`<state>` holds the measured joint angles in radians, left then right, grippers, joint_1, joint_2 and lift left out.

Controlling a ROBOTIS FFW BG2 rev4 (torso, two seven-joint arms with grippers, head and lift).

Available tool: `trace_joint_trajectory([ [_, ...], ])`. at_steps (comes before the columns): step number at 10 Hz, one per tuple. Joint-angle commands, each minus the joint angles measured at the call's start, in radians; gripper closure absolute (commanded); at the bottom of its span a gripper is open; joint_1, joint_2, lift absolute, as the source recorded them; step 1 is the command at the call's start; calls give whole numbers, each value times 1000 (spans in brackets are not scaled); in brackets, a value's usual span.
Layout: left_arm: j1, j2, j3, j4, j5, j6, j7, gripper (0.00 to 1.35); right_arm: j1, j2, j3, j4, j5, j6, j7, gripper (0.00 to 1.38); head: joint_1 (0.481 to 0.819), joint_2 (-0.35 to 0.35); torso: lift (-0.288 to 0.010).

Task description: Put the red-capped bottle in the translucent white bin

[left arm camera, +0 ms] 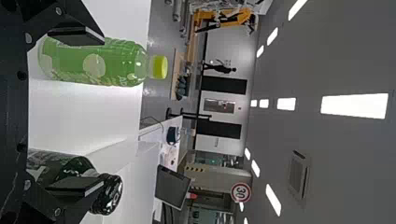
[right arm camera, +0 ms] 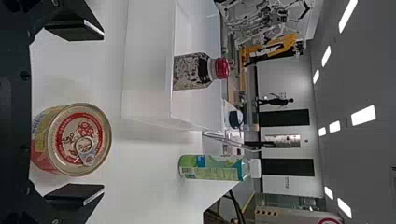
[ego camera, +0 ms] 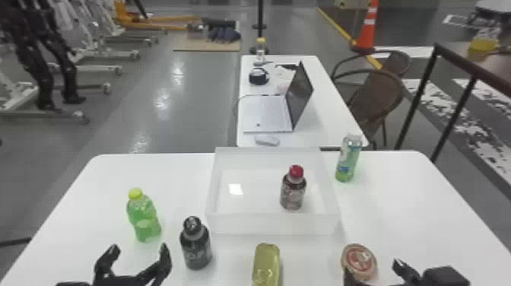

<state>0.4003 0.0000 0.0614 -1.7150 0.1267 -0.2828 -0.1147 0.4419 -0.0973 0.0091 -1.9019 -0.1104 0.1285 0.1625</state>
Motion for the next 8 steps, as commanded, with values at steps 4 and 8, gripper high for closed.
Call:
trace_joint_trajectory([
  [4, -1, -3, 3, 0, -1, -3, 1, 228, 0, 1, 0, 4, -3, -18, 0, 140, 549, 0, -100],
  [8, 0, -3, 3, 0, -2, -6, 1, 228, 0, 1, 0, 10, -8, -36, 0, 140, 549, 0, -100],
])
